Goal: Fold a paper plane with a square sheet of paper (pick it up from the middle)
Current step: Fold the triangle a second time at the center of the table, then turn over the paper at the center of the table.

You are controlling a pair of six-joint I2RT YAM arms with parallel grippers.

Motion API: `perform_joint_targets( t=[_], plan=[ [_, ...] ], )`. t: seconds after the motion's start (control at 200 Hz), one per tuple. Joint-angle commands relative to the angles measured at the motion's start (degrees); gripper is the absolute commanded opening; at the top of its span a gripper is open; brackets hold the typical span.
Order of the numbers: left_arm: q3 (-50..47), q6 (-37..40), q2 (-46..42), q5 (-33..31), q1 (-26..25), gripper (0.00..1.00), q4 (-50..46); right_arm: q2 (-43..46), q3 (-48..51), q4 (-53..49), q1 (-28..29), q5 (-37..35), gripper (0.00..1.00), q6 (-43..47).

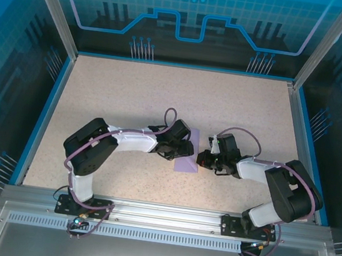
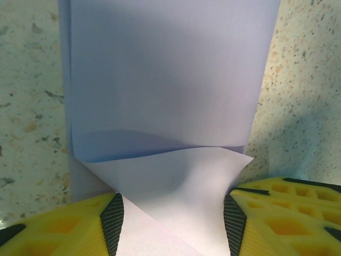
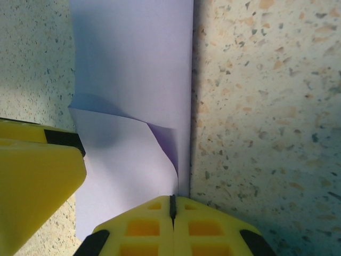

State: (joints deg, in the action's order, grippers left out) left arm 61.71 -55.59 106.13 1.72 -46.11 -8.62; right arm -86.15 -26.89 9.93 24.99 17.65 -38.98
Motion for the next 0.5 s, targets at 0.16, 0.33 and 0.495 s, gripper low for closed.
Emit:
perform_joint_targets(
  t=[0.16,0.33,0.495],
  plan=[
    [2.27,-0.55,-0.01,-1.97,0.45,0.56,0.26,-3.54,3.22,-4.53,-0.12,-1.04,0.00,-0.44],
    [2.33,-0.14,-1.28,-2.02,0.49,0.56,0.27,-3.77,3.26,-4.13,-0.12,-0.85,0.00,-0.48],
    [1.25,-0.59,-2.28,-1.72,0.58,0.55,2.72,-3.85,3.23,-4.09,-0.17,-0.80,0.00,-0.56]
  ],
)
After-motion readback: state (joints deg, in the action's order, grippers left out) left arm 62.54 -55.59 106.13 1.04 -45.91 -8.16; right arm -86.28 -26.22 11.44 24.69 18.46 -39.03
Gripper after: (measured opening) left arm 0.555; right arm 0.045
